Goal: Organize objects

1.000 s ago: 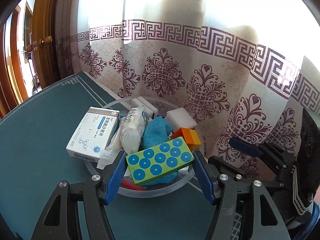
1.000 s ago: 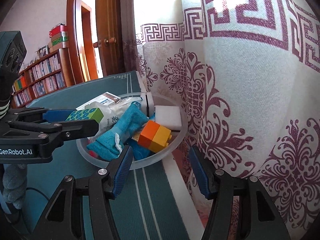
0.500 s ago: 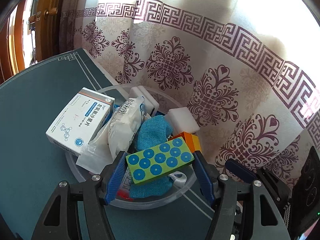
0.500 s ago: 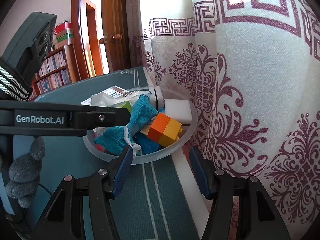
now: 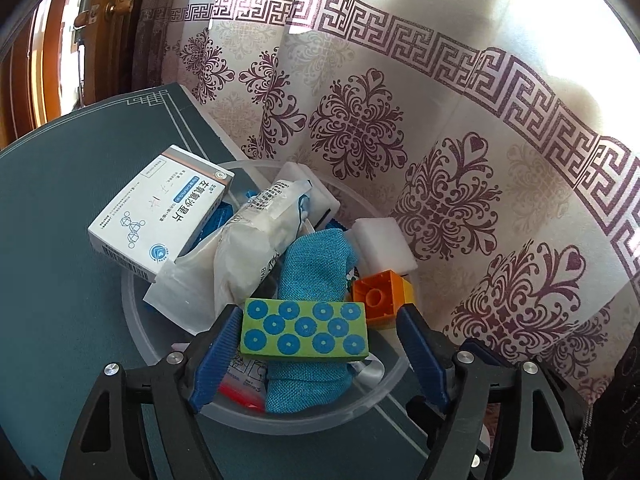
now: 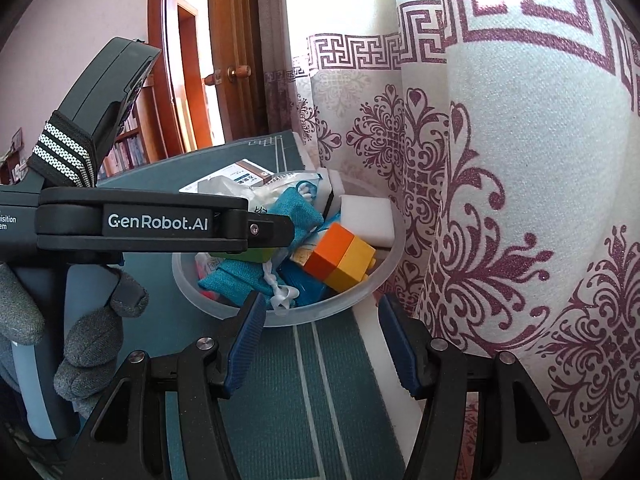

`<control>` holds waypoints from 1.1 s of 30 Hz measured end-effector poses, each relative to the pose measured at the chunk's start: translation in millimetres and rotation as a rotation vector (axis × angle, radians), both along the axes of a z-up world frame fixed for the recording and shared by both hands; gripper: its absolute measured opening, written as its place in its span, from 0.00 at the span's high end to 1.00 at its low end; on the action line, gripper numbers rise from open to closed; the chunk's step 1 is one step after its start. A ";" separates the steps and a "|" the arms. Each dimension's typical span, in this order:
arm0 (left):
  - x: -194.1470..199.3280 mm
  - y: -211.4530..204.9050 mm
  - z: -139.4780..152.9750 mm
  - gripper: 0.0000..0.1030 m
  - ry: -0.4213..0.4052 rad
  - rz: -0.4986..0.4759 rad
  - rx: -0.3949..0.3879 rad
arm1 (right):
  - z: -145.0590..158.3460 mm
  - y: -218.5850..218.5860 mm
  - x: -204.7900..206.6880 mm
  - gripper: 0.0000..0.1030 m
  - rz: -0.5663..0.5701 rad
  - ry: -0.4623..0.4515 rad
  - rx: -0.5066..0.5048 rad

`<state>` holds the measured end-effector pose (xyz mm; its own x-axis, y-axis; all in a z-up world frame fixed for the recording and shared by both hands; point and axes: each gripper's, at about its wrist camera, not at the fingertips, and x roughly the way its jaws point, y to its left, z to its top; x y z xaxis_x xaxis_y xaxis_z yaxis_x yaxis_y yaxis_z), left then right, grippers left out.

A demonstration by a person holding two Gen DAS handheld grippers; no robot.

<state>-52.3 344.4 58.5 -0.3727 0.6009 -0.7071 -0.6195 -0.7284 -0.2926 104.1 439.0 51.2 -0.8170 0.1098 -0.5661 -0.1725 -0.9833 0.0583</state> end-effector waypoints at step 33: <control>37.4 -67.7 21.7 0.00 0.345 0.204 -0.173 | -3.5 -11.6 3.0 0.22 -0.027 -0.025 -0.004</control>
